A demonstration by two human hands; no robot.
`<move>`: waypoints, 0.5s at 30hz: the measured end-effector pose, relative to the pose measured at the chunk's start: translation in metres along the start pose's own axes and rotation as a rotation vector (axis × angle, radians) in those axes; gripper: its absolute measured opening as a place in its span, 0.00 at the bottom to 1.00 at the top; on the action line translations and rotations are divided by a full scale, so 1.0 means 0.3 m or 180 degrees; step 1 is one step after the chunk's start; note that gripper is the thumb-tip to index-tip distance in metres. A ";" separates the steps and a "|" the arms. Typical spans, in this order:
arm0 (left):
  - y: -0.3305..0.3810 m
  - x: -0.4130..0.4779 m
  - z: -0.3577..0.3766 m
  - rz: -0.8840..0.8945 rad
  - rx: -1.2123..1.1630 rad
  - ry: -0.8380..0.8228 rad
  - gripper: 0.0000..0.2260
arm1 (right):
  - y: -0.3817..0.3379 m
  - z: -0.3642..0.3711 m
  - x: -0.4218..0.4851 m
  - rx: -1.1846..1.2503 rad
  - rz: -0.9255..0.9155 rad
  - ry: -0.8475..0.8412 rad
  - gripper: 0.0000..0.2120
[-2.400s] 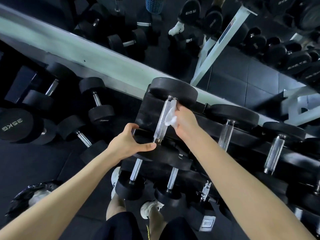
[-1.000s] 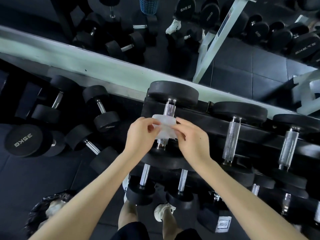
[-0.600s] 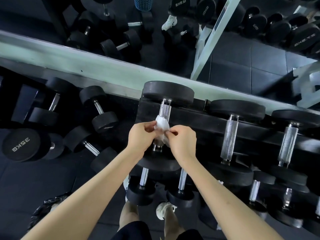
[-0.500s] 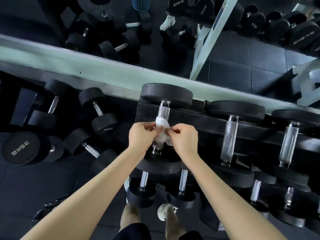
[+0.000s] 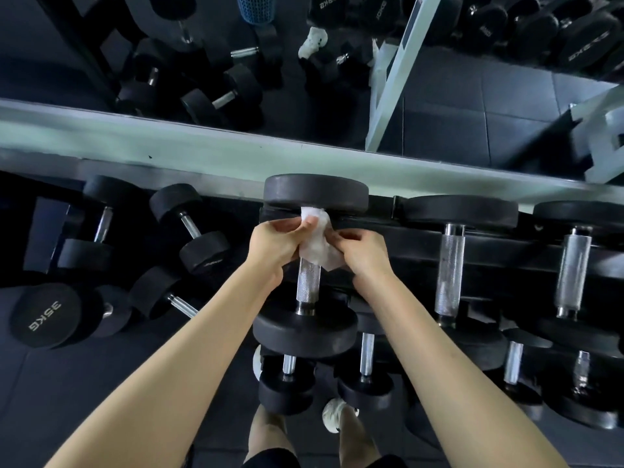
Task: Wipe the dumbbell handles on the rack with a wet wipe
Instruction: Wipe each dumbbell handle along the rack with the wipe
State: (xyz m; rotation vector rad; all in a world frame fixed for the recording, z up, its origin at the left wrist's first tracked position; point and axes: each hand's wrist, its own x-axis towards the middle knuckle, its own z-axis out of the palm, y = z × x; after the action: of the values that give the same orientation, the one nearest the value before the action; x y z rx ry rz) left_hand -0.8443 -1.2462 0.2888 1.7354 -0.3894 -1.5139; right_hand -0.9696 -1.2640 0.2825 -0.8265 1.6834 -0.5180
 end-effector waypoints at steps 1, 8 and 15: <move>-0.006 -0.009 -0.002 0.0015 0.0083 -0.0008 0.14 | 0.011 -0.005 -0.008 -0.0043 0.0076 -0.0045 0.05; -0.018 -0.047 0.006 0.0323 0.0793 0.0249 0.08 | 0.023 -0.022 -0.037 -0.0007 0.0331 -0.0012 0.05; 0.003 0.009 0.030 0.0107 0.0231 0.0395 0.13 | 0.013 0.008 0.006 0.0525 0.0447 0.0058 0.06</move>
State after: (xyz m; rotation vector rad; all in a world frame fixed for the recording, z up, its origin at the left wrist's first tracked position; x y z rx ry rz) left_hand -0.8518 -1.2518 0.2878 1.8598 -0.4119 -1.3754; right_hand -0.9686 -1.2627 0.2781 -0.5815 1.6765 -0.5600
